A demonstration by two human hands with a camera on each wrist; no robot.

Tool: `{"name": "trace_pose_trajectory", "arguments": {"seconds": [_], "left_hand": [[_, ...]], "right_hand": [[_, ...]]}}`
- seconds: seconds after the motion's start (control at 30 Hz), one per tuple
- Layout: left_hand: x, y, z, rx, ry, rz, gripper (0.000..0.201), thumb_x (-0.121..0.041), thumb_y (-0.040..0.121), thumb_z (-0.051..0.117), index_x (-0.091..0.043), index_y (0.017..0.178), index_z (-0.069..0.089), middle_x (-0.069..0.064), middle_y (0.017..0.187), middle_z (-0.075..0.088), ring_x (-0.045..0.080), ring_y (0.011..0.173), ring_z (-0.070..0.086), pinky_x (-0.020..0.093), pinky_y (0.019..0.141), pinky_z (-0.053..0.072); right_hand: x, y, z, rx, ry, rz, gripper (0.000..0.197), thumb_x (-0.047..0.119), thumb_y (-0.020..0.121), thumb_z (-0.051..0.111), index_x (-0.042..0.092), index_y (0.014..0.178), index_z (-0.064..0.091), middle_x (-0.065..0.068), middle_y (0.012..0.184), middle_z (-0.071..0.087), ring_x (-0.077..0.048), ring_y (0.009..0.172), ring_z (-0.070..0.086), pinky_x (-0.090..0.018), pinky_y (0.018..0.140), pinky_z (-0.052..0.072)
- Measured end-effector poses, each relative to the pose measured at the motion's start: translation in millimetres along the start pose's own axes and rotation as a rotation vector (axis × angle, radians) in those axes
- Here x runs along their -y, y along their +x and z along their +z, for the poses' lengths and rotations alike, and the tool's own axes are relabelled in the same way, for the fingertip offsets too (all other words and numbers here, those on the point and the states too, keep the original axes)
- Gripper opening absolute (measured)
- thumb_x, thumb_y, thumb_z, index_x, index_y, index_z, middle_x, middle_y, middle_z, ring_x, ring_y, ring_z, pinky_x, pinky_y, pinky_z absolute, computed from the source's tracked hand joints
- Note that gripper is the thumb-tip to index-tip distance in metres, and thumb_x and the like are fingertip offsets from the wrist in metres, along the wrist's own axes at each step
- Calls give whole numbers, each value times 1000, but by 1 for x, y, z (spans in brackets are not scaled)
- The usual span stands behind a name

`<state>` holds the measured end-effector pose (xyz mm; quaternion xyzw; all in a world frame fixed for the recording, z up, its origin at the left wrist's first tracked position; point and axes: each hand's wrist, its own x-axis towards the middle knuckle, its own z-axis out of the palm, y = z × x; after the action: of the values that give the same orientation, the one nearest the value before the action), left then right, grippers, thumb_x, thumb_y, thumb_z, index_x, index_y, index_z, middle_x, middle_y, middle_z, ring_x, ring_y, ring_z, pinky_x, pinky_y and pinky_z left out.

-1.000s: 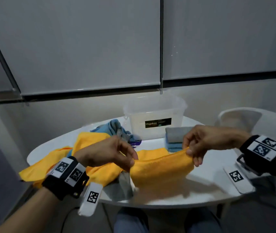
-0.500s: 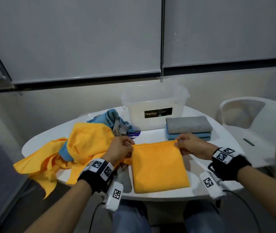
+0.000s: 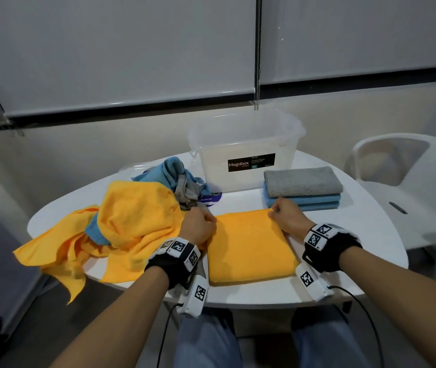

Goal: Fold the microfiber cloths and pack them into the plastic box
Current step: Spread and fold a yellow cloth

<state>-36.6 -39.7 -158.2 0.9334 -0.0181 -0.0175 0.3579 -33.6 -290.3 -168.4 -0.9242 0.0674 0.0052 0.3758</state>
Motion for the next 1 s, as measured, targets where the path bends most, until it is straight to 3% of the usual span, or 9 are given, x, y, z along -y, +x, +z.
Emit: {"name": "trace_pose_trajectory", "arguments": {"seconds": [0.1, 0.17, 0.33, 0.47, 0.63, 1.0], "left_hand": [[2, 6, 3, -27, 76, 44, 18, -13, 91, 66, -13, 106, 77, 7, 108, 72, 22, 97, 68, 38, 87, 57], [3, 10, 6, -51, 112, 62, 20, -11, 93, 63, -15, 107, 77, 7, 113, 72, 23, 101, 68, 38, 92, 55], [6, 18, 15, -107, 164, 50, 24, -11, 96, 59, -19, 108, 78, 6, 116, 73, 23, 107, 66, 35, 97, 52], [9, 22, 19, -126, 182, 41, 25, -11, 97, 57, -18, 111, 77, 6, 117, 72, 23, 109, 65, 34, 98, 51], [13, 22, 24, -99, 204, 62, 29, -17, 97, 54, -18, 118, 73, 6, 119, 72, 24, 106, 66, 36, 96, 53], [19, 19, 24, -146, 209, 85, 33, -12, 97, 51, -19, 123, 71, 6, 123, 70, 23, 110, 64, 35, 99, 48]], "right_hand": [[-1, 4, 3, -15, -43, 6, 13, 12, 98, 52, 11, 88, 44, -9, 86, 50, -21, 77, 47, -34, 65, 34], [0, 7, 4, -11, -76, 2, 12, 12, 99, 50, 9, 89, 45, -10, 88, 50, -23, 79, 48, -34, 63, 33], [0, 11, 6, -9, -122, -10, 11, 11, 101, 47, 1, 100, 50, -14, 95, 53, -24, 81, 49, -30, 53, 29], [0, 11, 10, -22, -154, -6, 11, 13, 103, 47, 3, 99, 47, -13, 95, 52, -24, 80, 49, -29, 51, 28], [0, 12, 14, -44, -211, 14, 17, 16, 103, 48, -1, 107, 50, -17, 103, 55, -26, 84, 50, -33, 66, 37], [-4, 15, 17, -36, -211, -3, 24, 21, 105, 45, -1, 110, 49, -22, 109, 58, -35, 96, 58, -36, 71, 40]]}}
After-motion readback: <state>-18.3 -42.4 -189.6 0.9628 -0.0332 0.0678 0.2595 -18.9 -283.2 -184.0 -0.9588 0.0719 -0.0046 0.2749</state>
